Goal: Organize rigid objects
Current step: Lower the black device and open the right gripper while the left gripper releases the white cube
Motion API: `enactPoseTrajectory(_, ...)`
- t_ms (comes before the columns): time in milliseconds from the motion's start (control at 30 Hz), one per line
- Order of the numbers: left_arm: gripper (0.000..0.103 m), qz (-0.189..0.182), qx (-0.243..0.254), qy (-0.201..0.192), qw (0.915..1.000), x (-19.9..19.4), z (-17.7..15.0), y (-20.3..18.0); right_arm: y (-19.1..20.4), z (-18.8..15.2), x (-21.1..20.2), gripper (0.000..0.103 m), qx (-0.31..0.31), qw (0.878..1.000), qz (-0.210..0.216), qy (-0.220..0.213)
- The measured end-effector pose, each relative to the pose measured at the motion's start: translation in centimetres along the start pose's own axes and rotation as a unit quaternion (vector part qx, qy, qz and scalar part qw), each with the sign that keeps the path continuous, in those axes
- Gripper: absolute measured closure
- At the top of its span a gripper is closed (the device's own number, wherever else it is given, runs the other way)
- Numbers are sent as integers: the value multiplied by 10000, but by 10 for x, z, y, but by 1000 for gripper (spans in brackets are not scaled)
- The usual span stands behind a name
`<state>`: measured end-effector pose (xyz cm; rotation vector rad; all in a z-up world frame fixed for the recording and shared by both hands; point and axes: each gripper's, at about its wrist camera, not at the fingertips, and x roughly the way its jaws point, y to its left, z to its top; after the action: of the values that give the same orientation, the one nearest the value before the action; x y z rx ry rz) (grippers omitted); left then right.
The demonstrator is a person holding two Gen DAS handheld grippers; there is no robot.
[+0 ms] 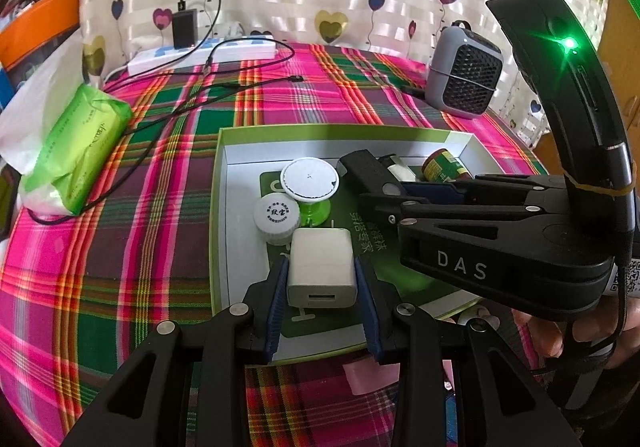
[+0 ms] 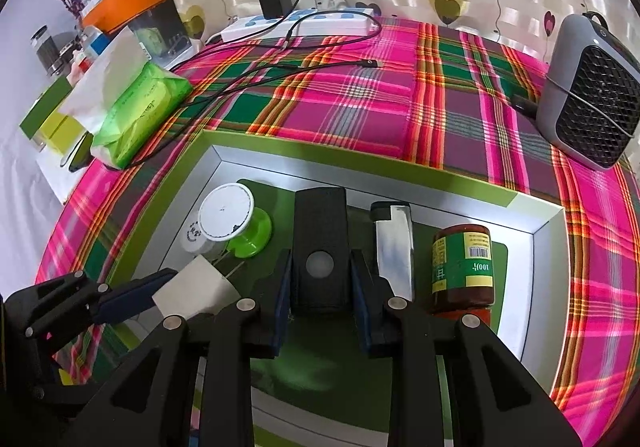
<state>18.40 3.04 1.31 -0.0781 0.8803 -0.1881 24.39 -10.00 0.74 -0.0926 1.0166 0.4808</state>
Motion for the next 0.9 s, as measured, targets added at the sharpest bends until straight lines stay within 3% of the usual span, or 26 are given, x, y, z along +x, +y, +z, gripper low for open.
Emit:
enactPoseTrajectory(133,70,-8,5,-3,10000,0,0,0,-1,0,0,72,49,10000,48,-6)
enactPoseTrajectory(267,70,-20,-26,-8,10000,1,0,0,-1,-1,-1,59,85,9999,107,-23)
enactPoseTrajectory(900,69,131,-67,-249,9996,-35,-13,-5,1,-14,-36,56,293,9984,164,-445)
